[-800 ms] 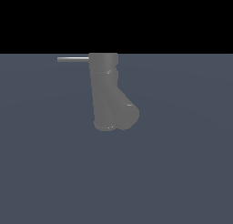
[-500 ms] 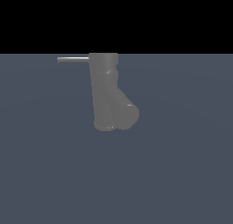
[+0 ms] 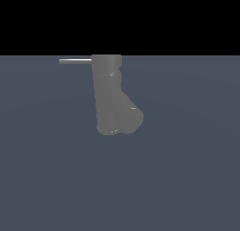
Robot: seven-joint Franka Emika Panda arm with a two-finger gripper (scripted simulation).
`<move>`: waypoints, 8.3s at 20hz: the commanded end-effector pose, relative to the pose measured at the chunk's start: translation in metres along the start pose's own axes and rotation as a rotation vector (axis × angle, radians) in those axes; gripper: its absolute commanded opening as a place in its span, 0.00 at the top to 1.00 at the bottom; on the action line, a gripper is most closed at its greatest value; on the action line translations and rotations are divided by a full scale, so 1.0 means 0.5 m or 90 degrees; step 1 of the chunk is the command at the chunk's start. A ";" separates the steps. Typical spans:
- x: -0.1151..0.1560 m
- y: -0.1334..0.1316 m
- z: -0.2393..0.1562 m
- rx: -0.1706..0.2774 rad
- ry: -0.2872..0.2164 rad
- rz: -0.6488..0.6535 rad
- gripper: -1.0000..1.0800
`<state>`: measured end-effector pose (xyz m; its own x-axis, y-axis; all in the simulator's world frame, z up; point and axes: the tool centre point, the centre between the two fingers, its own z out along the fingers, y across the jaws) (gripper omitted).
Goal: Turn on the faucet by rotating a designated handle.
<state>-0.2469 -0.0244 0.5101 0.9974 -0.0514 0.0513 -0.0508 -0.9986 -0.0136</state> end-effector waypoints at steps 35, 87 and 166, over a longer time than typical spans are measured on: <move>0.287 -0.141 0.146 -0.001 -0.017 0.356 1.00; 0.494 -0.410 0.511 -0.028 -0.023 0.801 1.00; 0.321 -0.031 0.498 -0.028 -0.026 0.768 1.00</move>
<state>-0.0749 -0.0125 0.2700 0.3093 -0.9510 -0.0023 -0.9509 -0.3093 0.0022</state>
